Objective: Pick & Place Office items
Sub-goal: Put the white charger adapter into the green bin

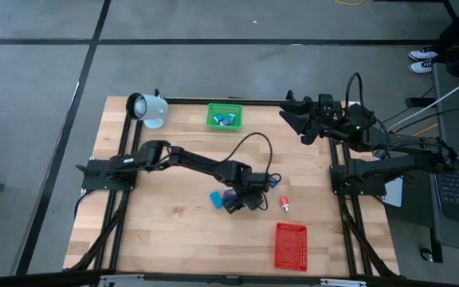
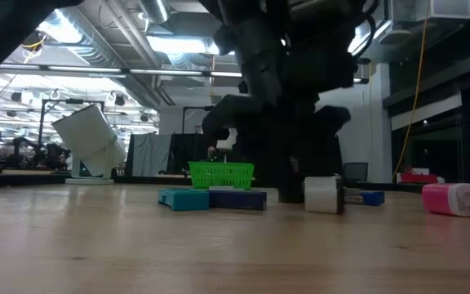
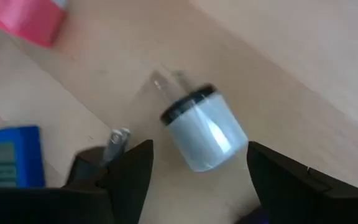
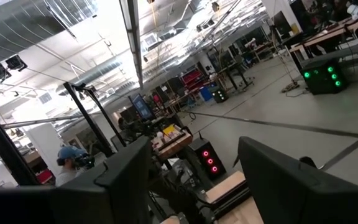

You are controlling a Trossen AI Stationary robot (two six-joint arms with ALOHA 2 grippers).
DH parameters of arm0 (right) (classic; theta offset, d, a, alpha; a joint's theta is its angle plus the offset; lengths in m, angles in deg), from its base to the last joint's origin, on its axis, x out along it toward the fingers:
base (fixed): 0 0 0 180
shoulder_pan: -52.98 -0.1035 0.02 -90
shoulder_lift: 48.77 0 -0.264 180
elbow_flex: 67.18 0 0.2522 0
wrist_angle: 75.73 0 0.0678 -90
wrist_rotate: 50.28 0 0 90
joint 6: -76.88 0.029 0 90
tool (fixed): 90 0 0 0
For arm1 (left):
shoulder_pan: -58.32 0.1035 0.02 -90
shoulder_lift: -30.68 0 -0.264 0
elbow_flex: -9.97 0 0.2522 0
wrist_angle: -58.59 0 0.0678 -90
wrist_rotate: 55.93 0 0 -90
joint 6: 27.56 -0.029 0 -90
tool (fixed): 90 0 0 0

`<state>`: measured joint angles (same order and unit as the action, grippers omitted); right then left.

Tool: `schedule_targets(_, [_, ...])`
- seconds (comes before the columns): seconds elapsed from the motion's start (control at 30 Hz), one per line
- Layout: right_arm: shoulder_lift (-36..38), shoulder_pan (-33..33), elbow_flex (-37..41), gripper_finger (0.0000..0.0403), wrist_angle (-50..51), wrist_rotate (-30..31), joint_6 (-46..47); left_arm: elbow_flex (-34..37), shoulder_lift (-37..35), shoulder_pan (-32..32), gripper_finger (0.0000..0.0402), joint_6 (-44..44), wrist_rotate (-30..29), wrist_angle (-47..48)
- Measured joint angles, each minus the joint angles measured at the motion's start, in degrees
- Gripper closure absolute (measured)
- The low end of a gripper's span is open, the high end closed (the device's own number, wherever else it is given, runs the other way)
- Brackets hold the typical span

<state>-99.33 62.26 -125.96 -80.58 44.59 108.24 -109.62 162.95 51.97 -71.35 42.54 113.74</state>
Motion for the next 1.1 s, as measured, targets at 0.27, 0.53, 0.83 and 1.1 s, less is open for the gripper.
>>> schedule_targets(0.27, [0.0,0.0,0.0,0.0152,0.1,0.0,0.2,-1.0,0.4,0.0,0.0169,3.4,0.8,0.4])
schedule_targets(0.53, [0.0,0.0,0.0,0.0152,0.2,0.0,-0.1,-1.0,0.4,-0.3,0.0180,5.6,1.7,0.3])
schedule_targets(0.83, [0.0,0.0,0.0,0.0152,0.4,0.0,-0.1,-0.9,2.4,-0.1,0.0233,9.4,3.5,-1.6])
schedule_targets(1.1, [0.0,0.0,0.0,0.0152,1.9,0.0,0.0,-1.1,2.8,-0.2,0.0272,15.4,4.4,-2.2])
